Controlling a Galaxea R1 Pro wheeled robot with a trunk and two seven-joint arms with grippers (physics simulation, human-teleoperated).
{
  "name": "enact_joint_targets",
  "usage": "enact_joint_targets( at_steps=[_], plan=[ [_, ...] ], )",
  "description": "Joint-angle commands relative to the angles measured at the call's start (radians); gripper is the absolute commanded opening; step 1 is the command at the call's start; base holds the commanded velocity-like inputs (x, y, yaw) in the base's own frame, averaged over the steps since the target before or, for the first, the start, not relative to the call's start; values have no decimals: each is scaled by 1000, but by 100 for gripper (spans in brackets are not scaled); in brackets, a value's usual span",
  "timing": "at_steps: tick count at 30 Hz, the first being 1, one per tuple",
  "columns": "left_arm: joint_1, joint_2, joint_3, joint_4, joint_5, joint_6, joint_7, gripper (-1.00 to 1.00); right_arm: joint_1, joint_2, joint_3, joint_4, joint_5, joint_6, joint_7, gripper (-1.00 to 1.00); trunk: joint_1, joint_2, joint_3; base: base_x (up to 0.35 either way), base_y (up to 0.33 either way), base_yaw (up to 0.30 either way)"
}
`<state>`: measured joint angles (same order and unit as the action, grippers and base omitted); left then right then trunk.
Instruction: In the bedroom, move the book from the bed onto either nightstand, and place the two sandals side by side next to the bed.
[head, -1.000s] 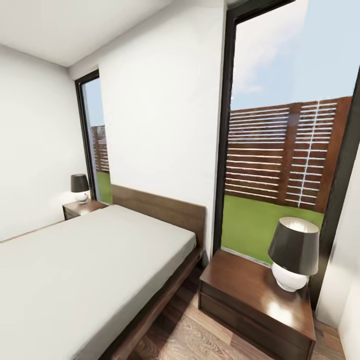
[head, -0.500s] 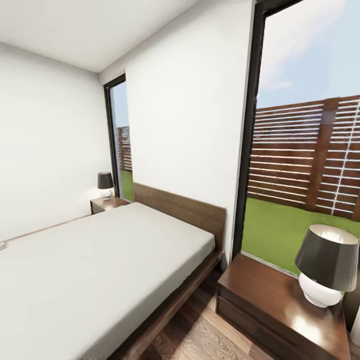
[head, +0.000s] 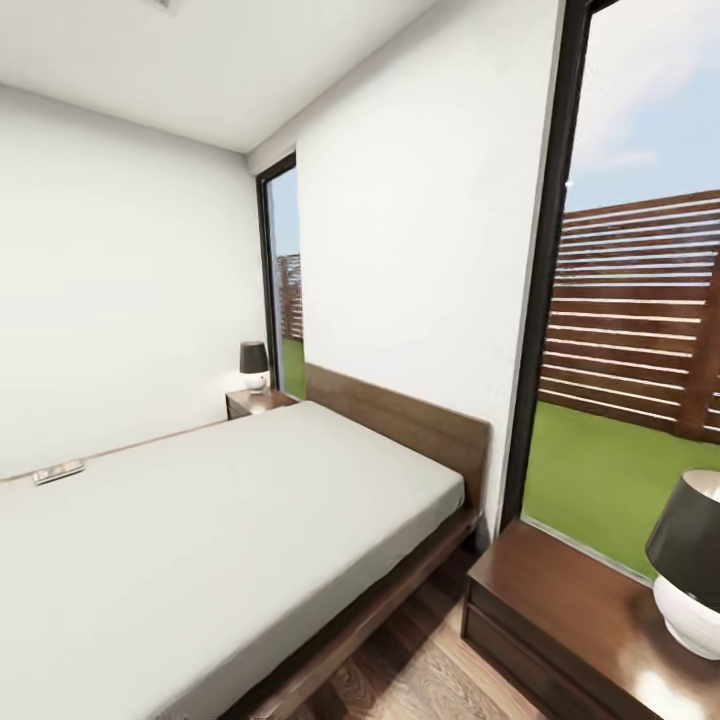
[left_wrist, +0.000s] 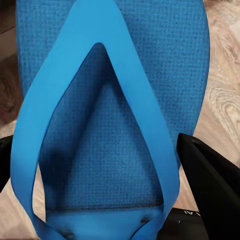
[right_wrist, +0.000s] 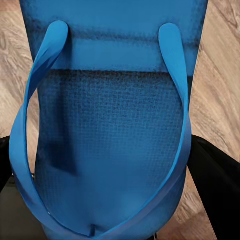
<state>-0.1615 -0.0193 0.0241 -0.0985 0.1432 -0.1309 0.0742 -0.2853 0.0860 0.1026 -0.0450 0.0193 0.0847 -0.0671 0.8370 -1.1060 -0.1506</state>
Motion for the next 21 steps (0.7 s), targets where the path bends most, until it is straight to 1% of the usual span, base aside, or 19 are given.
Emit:
enact_joint_targets(
  at_steps=[1, 14, 17, 21],
  plan=[
    [-1, -1, 2, 1, 6, -4, 1, -100, 0, 0, 8, -2, 2, 7, -4, -100, 0, -1, -1, 0, -19, 271],
    [-1, -2, 2, 2, 6, -4, 1, -100, 0, 0, 9, 15, 4, 7, -4, -100, 0, -1, -1, 0, -5, 270],
    [-1, -2, 2, 2, 6, -4, 1, -100, 0, 0, 9, 15, 4, 7, -4, -100, 0, -1, -1, 0, 0, 166],
    [-1, -2, 2, 2, 6, -4, 1, -100, 0, 1, 9, 16, 4, 7, -4, -100, 0, -1, -1, 0, 0, 77]
  ],
)
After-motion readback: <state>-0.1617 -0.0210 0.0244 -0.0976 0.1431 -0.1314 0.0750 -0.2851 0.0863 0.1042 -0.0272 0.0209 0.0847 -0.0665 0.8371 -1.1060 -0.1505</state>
